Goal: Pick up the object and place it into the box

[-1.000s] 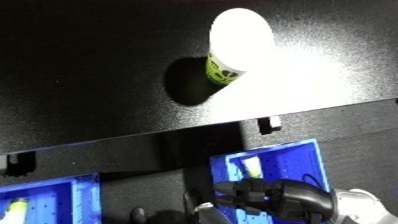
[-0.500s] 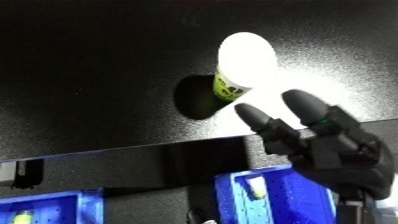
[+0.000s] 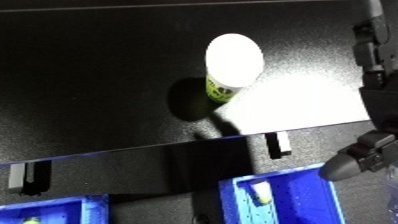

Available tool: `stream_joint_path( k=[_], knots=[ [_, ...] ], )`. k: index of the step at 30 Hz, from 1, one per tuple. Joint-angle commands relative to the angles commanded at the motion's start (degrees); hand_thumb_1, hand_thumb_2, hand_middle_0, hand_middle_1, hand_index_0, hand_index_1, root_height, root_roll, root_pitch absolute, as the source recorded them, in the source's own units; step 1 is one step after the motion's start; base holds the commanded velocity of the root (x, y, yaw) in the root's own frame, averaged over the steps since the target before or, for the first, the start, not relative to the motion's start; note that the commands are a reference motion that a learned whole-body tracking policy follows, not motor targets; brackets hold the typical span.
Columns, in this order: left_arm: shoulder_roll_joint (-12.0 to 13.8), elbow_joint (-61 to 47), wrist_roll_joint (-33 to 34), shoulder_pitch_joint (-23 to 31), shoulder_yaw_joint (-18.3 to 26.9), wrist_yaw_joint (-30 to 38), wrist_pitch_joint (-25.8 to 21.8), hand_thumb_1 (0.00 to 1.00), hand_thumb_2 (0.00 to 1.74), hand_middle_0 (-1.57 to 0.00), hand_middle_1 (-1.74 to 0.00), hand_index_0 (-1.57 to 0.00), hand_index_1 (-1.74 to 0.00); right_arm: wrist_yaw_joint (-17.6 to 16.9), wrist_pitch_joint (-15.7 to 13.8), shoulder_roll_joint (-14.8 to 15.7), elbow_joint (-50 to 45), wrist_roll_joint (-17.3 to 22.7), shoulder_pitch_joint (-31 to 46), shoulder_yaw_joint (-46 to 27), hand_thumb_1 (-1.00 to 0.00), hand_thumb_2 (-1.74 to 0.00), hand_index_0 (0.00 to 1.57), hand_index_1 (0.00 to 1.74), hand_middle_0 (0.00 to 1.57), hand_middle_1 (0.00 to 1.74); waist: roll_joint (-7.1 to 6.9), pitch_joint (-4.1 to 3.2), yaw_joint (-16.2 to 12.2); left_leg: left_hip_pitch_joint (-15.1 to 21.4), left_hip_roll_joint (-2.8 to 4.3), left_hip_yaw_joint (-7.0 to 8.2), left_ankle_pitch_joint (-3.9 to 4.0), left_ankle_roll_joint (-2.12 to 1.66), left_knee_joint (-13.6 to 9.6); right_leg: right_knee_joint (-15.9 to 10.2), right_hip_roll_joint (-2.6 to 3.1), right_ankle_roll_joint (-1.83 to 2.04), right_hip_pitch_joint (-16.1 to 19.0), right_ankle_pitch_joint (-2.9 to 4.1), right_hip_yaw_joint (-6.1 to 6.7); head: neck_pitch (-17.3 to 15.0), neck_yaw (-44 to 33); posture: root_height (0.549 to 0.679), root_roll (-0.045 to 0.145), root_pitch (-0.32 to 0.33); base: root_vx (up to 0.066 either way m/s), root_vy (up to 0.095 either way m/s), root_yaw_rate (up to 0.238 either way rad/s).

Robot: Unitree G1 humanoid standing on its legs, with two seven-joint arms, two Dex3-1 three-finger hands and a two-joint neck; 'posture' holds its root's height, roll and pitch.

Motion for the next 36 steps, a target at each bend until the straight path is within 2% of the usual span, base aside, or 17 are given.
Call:
stream_joint_path(
  k=[3, 7, 12, 16, 21, 26, 36],
  knots=[
    [-0.10, -0.37, 0.00, -0.22, -0.61, 0.40, 0.00, 0.00, 0.00, 0.00, 0.00, 0.00, 0.00, -4.03, 3.80, -1.26, 2.86, -2.42, -1.49, 2.27, 0.00, 0.00, 0.00, 0.00, 0.00, 0.00, -0.03, 0.25, 0.40, -0.05, -0.20, -0.29, 0.14, 0.14, 0.00, -0.09, 0.06, -0.14, 0.03, 0.07, 0.08, 0.34, 1.41, 0.636, 0.043, -0.035, -0.002, -0.010, 0.014],
    [-0.27, -0.61, 0.34, -0.73, -1.74, 0.98, -0.05, 0.00, 0.00, 0.00, 0.00, 0.00, 0.00, -7.08, 8.43, -2.45, 7.25, -3.35, -4.45, 5.50, 0.00, 0.00, 0.00, 0.00, 0.00, 0.00, 0.09, 0.42, 1.24, -0.07, -0.54, -0.77, 0.25, 0.28, -0.13, -0.09, 0.06, -0.38, 0.08, -0.01, 0.06, 0.82, 3.38, 0.636, 0.042, -0.037, -0.002, -0.014, 0.043],
    [-0.26, -0.28, 0.93, -1.55, -2.63, 1.16, 0.09, 0.00, 0.00, 0.00, 0.00, 0.00, 0.00, -8.88, 14.42, -3.25, 12.92, -3.52, -9.28, 9.82, 0.00, 0.00, 0.00, 0.00, 0.00, 0.00, 0.47, 0.69, 2.21, -0.24, -0.92, -1.19, 0.26, 0.43, 0.06, 0.15, -0.01, -0.73, -0.03, -0.14, 0.03, 1.72, 6.76, 0.635, 0.043, -0.040, -0.003, -0.007, 0.052],
    [-0.08, -0.55, 1.52, -1.72, -3.08, 1.17, 0.37, 0.00, 0.00, 0.00, 0.00, 0.00, 0.00, -9.05, 17.59, -3.69, 17.08, -2.96, -12.20, 12.64, 0.00, 0.00, 0.00, 0.00, 0.00, 0.00, 0.87, 0.77, 3.08, -0.51, -1.22, -1.49, 0.07, 0.60, 0.51, 0.63, -0.20, -1.01, -0.22, -0.38, -0.03, 1.99, 9.69, 0.634, 0.043, -0.041, -0.001, 0.002, 0.057],
    [0.02, -1.02, 1.82, -2.26, -3.89, 1.48, 0.97, 0.00, 0.00, 0.00, 0.00, 0.00, 0.00, -8.19, 19.93, -3.84, 22.48, -2.23, -16.32, 16.18, 0.00, 0.00, 0.00, 0.00, 0.00, 0.00, 1.49, 0.87, 4.10, -0.83, -1.66, -1.84, -0.10, 0.77, 0.96, 1.32, -0.58, -1.30, -0.53, -0.66, -0.16, 2.05, 12.78, 0.633, 0.045, -0.044, 0.001, 0.013, 0.068],
    [-0.17, -1.22, 1.70, -2.88, -4.61, 1.78, 1.63, 0.00, 0.00, 0.00, 0.00, 0.00, 0.00, -6.14, 21.12, -2.80, 27.20, -1.83, -20.54, 19.49, 0.00, 0.00, 0.00, 0.00, 0.00, 0.00, 2.05, 0.87, 4.85, -0.89, -2.03, -2.03, 0.01, 0.73, 0.86, 1.65, -0.91, -1.40, -0.73, -0.79, -0.25, 2.05, 15.75, 0.632, 0.048, -0.044, 0.005, 0.020, 0.060],
    [-0.88, -1.65, 1.66, -3.01, -5.19, 1.64, 2.72, 0.00, 0.00, 0.00, 0.00, 0.00, 0.00, -4.49, 22.92, -0.06, 27.33, -2.11, -24.46, 22.92, 0.00, 0.00, 0.00, 0.00, 0.00, 0.00, 2.62, 0.72, 5.63, -0.54, -2.69, -2.26, 0.25, 0.56, 0.23, 1.63, -1.26, -1.56, -0.63, -0.96, -0.28, 2.18, 19.44, 0.633, 0.055, -0.043, 0.009, 0.018, 0.048]
  ],
)
